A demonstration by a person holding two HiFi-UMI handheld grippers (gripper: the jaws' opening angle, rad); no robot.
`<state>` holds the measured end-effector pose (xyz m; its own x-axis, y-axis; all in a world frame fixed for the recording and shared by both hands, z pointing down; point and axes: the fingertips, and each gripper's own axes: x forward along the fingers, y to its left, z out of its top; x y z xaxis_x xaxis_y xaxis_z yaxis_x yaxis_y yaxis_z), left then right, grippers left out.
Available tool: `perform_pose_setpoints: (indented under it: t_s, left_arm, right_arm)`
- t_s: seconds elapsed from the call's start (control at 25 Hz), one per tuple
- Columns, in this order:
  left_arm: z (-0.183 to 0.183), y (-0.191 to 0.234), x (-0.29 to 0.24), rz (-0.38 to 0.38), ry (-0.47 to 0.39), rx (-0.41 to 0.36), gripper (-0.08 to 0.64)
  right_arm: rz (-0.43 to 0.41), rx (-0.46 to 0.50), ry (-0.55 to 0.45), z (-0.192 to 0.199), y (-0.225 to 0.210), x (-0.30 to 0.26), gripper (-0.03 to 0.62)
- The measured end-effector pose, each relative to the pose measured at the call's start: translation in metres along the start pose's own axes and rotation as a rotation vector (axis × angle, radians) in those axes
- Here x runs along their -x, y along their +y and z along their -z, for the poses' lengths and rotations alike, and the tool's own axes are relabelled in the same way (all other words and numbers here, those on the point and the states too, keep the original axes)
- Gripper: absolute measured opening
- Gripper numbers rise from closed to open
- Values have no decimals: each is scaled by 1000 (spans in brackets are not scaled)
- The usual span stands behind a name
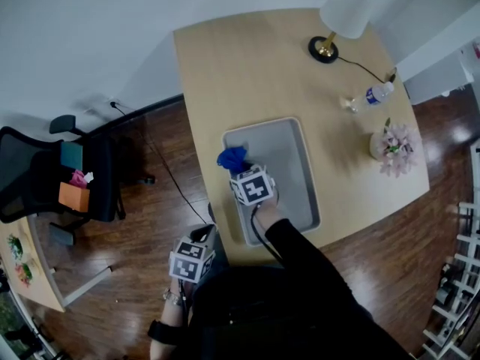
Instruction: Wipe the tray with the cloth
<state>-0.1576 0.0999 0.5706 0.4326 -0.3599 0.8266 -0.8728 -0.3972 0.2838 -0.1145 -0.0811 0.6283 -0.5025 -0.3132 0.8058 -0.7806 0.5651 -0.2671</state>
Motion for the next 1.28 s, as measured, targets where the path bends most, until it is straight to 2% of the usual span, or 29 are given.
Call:
perform_pose_setpoints:
  t_s: [0.12, 0.2, 0.32, 0.48, 0.64, 0.84, 0.92, 1.04, 1.28]
  left_arm:
    - [-2, -7, -1, 5, -3, -5, 3]
    - [-5, -10, 0, 2, 1, -20, 3]
    - [-7, -13, -2, 5, -3, -39, 3]
    - [-8, -18, -6, 15, -4, -51, 3]
    - [-11, -25, -9, 24, -3, -57, 3]
    - [-21, -31, -18, 0, 17, -79, 3]
    - [-25, -32, -22, -2, 17, -79, 2]
    - [-26, -33, -23, 3, 12, -73, 3]
    - [-22, -29, -18, 8, 2, -45, 3]
  right_arm:
    - [-25, -32, 1, 1, -2, 3, 133]
    - [-10, -57, -12, 1, -14, 16, 133]
    - [81, -63, -37, 5, -53, 50, 133]
    - [216, -111, -35, 28, -127, 92, 133]
    - [261, -135, 20, 54, -164, 102, 133]
    - [286, -112, 62, 66, -169, 95, 133]
    - [309, -117, 57, 67, -173, 97, 133]
    - [301, -125, 34, 66, -168, 95, 133]
    - [175, -117, 18, 62, -99, 73, 133]
